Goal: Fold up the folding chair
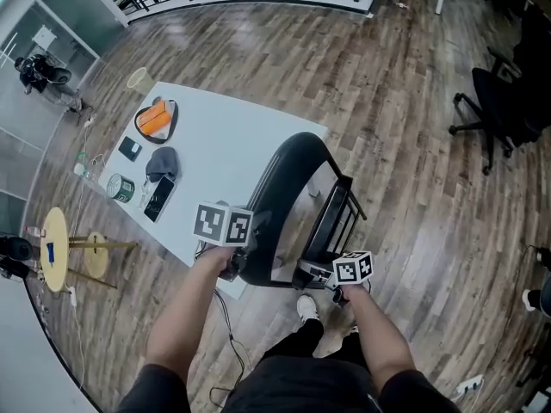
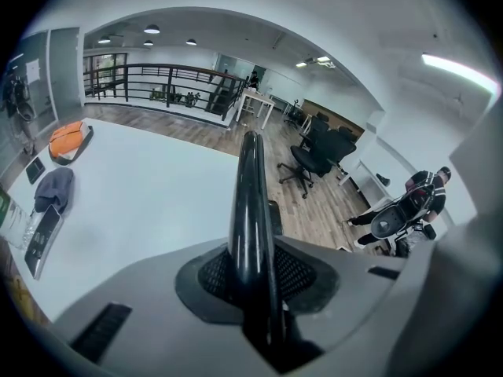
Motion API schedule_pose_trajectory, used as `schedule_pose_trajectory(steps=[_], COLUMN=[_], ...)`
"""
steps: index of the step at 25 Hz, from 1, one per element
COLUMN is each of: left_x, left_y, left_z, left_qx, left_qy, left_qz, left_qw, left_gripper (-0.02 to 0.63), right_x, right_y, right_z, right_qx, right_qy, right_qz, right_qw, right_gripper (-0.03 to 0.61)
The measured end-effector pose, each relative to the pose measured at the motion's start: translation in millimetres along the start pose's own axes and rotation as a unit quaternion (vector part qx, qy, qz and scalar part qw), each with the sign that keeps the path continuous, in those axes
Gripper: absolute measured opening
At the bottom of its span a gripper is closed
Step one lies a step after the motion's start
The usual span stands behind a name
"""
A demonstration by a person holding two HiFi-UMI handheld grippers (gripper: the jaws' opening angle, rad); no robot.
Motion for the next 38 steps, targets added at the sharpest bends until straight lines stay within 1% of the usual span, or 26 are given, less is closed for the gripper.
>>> schedule_pose_trajectory(steps=[3, 9, 12, 14, 16, 17, 18, 19, 21, 23, 25, 26, 27, 28, 30, 31, 32, 34, 35, 36, 37, 38], left_x=[3, 5, 6, 7, 6, 5, 5, 6, 12, 18, 19, 15, 8, 0, -20, -32, -44, -66, -77, -87, -97, -108], left_y=[-3, -4, -6, -8, -10, -9, -7, -5, 2, 10, 19, 25, 34, 47, 80, 100, 120, 164, 187, 209, 232, 256], left_z=[-3, -8, -8, -8, -8, -8, -9, -12, -23, -45, -77, -95, -111, -126, -143, -146, -146, -144, -142, -142, -143, -146], left_qx=[-0.005, 0.004, 0.007, 0.007, 0.007, 0.013, 0.024, 0.040, 0.076, 0.112, 0.151, 0.165, 0.171, 0.170, 0.155, 0.150, 0.147, 0.130, 0.116, 0.097, 0.074, 0.044], left_qy=[0.000, -0.001, -0.002, -0.002, 0.000, 0.002, 0.005, 0.009, 0.024, 0.055, 0.097, 0.119, 0.143, 0.169, 0.228, 0.252, 0.273, 0.312, 0.327, 0.339, 0.349, 0.361], left_qz=[-0.003, 0.006, 0.013, 0.014, 0.018, 0.030, 0.054, 0.085, 0.145, 0.191, 0.225, 0.228, 0.223, 0.211, 0.193, 0.191, 0.193, 0.190, 0.183, 0.176, 0.172, 0.168], left_qw=[1.0000, 1.0000, 0.9999, 0.9999, 0.9998, 0.9995, 0.9983, 0.9955, 0.9862, 0.9735, 0.9578, 0.9521, 0.9491, 0.9476, 0.9418, 0.9365, 0.9308, 0.9219, 0.9199, 0.9191, 0.9184, 0.9165], left_gripper=[0.086, 0.084, 0.084, 0.084, 0.086, 0.090, 0.100, 0.129, 0.173, 0.192, 0.190, 0.190, 0.189, 0.172, 0.114, 0.103, 0.091, 0.049, 0.032, 0.013, 0.005, 0.005], right_x=[2, 5, 3, 2, 1, 0, 0, 2, 5, 10, 15, 18, 20, 21, 19, 15, 9, -4, -11, -18, -27, -37], right_y=[-1, -2, 0, 0, -3, -4, -4, -4, -1, -4, -21, -34, -49, -66, -105, -125, -146, -186, -204, -221, -239, -256], right_z=[20, 52, 54, 57, 57, 55, 51, 45, 25, -2, -31, -47, -63, -81, -122, -143, -166, -211, -234, -256, -278, -300], right_qx=[0.004, 0.007, -0.002, -0.003, -0.002, -0.010, -0.028, -0.056, -0.125, -0.175, -0.199, -0.205, -0.209, -0.214, -0.221, -0.224, -0.228, -0.236, -0.244, -0.259, -0.282, -0.311], right_qy=[0.023, 0.037, 0.056, 0.065, 0.066, 0.068, 0.070, 0.073, 0.077, 0.089, 0.114, 0.130, 0.147, 0.165, 0.206, 0.227, 0.249, 0.285, 0.299, 0.312, 0.325, 0.339], right_qz=[0.024, 0.051, 0.071, 0.071, 0.060, 0.048, 0.032, 0.012, -0.030, -0.063, -0.091, -0.107, -0.127, -0.150, -0.196, -0.215, -0.230, -0.259, -0.274, -0.290, -0.308, -0.327], right_qw=[0.999, 0.998, 0.996, 0.995, 0.996, 0.996, 0.997, 0.996, 0.989, 0.978, 0.969, 0.964, 0.958, 0.951, 0.933, 0.923, 0.913, 0.892, 0.881, 0.867, 0.849, 0.825], right_gripper=[0.276, 0.276, 0.232, 0.229, 0.230, 0.241, 0.248, 0.256, 0.259, 0.261, 0.261, 0.261, 0.261, 0.261, 0.256, 0.222, 0.173, 0.120, 0.103, 0.078, 0.039, 0.028])
Point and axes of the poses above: the fingertips, and each gripper's own axes: z forward along the fingers, y to its right, x out of its top, the point moved 9 cm from there along -z, backward along the fingers, and after that the axes turned 6 degrees about y, right-handed, at the moved point
